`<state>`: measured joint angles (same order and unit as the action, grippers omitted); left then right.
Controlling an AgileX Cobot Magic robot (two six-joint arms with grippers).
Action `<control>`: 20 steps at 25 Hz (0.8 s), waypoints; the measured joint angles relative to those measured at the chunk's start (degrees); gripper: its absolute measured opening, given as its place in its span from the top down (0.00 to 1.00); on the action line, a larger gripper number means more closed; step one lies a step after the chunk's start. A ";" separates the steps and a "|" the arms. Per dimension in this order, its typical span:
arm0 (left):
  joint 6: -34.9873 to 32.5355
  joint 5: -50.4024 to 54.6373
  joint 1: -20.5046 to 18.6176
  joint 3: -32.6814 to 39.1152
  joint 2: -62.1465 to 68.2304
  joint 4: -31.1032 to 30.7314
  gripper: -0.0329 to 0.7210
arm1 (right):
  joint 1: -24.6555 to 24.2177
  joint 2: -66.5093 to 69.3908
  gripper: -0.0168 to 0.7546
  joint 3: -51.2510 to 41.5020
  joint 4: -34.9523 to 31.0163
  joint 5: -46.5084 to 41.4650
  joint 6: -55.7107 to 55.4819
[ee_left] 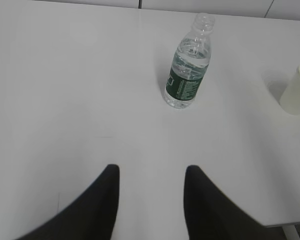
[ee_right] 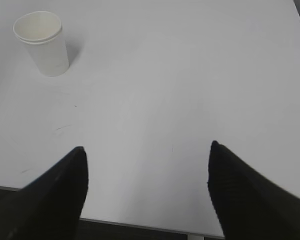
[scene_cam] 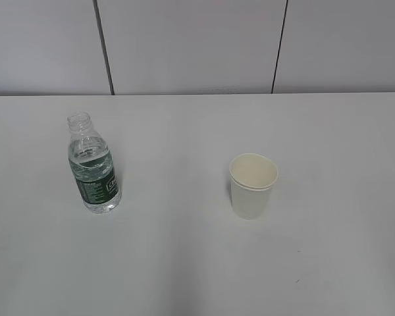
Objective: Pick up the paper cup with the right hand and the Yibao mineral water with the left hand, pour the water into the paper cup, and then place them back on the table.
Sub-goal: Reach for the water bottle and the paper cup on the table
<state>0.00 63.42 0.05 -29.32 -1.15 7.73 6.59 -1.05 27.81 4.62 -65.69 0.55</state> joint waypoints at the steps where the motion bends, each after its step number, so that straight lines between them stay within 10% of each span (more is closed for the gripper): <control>1: 0.00 0.00 0.00 0.00 0.00 0.00 0.59 | 0.00 0.00 0.22 0.00 0.00 0.00 0.00; 20: 0.00 0.00 0.00 0.00 0.00 0.00 0.59 | 0.00 0.00 0.22 0.00 0.00 0.00 0.00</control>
<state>0.00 63.42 0.05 -29.32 -1.15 7.73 6.59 -1.05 27.81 4.62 -65.69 0.55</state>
